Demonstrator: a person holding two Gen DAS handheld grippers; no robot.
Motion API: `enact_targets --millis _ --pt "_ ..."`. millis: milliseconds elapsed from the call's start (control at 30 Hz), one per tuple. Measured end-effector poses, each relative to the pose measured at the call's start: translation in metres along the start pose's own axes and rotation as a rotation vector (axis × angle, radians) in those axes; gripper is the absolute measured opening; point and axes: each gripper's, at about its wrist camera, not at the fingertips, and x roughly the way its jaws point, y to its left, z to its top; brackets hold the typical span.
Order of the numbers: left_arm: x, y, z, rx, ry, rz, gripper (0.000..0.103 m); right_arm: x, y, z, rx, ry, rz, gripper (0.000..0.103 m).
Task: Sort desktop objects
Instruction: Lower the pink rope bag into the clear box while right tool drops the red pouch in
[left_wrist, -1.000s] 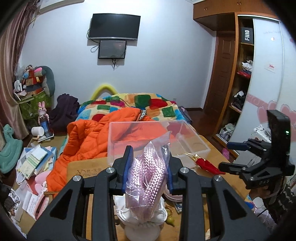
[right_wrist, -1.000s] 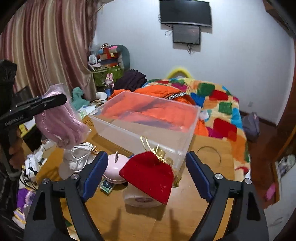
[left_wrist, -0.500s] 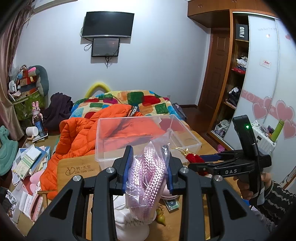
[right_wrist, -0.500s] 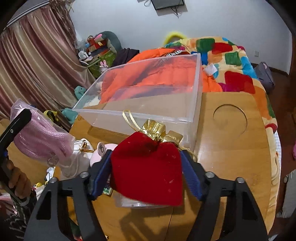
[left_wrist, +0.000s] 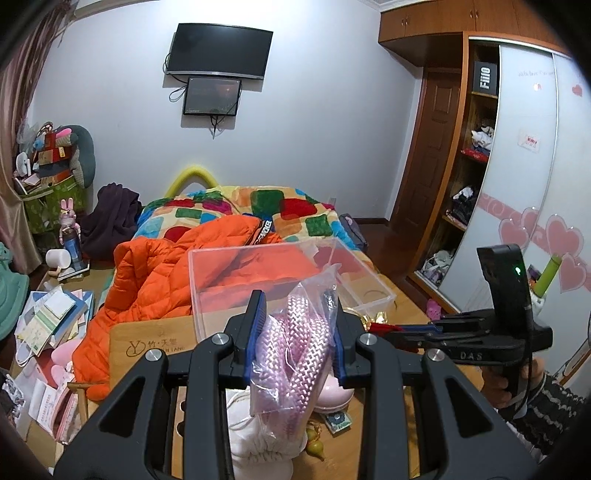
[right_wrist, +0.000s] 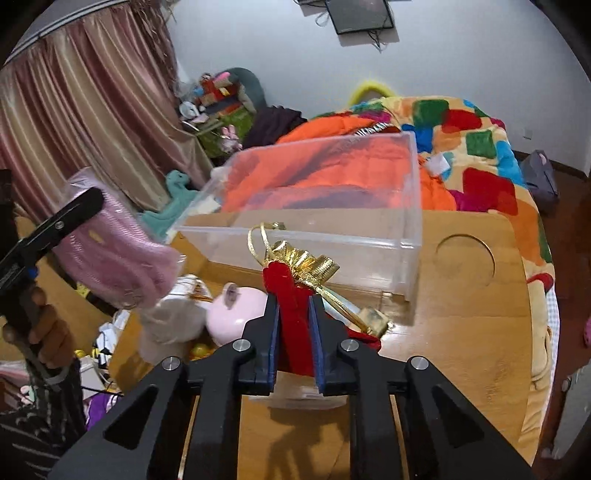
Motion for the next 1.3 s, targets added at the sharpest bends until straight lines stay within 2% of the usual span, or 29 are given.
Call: enact_targets --millis 167,267,367,567,633,700,767,867,967,1167,1300 --pt "-0.002 0.002 0.012 -0.002 -0.028 -0.004 0.031 -0.016 0.014 0.005 -0.037 -0.049 0.012 0.013" --pt "-0.004 0.001 0.024 0.005 -0.051 -0.007 0.021 -0.024 0.020 0.014 -0.056 -0.084 0.024 0.013" --pt "-0.004 0.000 0.036 0.020 -0.072 -0.008 0.021 -0.027 0.023 0.026 -0.068 -0.109 0.030 0.013" --pt "-0.001 0.009 0.029 0.029 -0.033 0.026 0.021 -0.023 0.022 0.035 -0.066 -0.122 0.041 0.013" --pt "0.001 0.018 0.019 0.017 -0.003 0.051 0.026 -0.021 0.020 0.034 -0.062 -0.119 0.042 0.013" --pt "0.003 0.030 0.011 -0.021 0.030 0.058 0.047 -0.018 0.017 0.034 -0.058 -0.109 0.048 0.013" --pt "0.007 0.048 -0.002 -0.079 0.073 0.071 0.057 -0.018 0.016 0.033 -0.057 -0.107 0.048 0.013" --pt "0.013 0.066 -0.020 -0.155 0.139 0.031 0.067 -0.018 0.015 0.033 -0.057 -0.114 0.047 0.013" --pt "0.022 0.075 -0.038 -0.212 0.198 -0.034 0.069 -0.017 0.015 0.032 -0.051 -0.114 0.052 0.013" --pt "0.054 0.075 -0.057 -0.234 0.280 -0.042 0.070 -0.012 0.017 0.030 -0.061 -0.097 0.045 0.013" --pt "0.071 0.074 -0.061 -0.236 0.303 -0.047 0.073 -0.012 0.020 0.027 -0.073 -0.095 0.037 0.013"
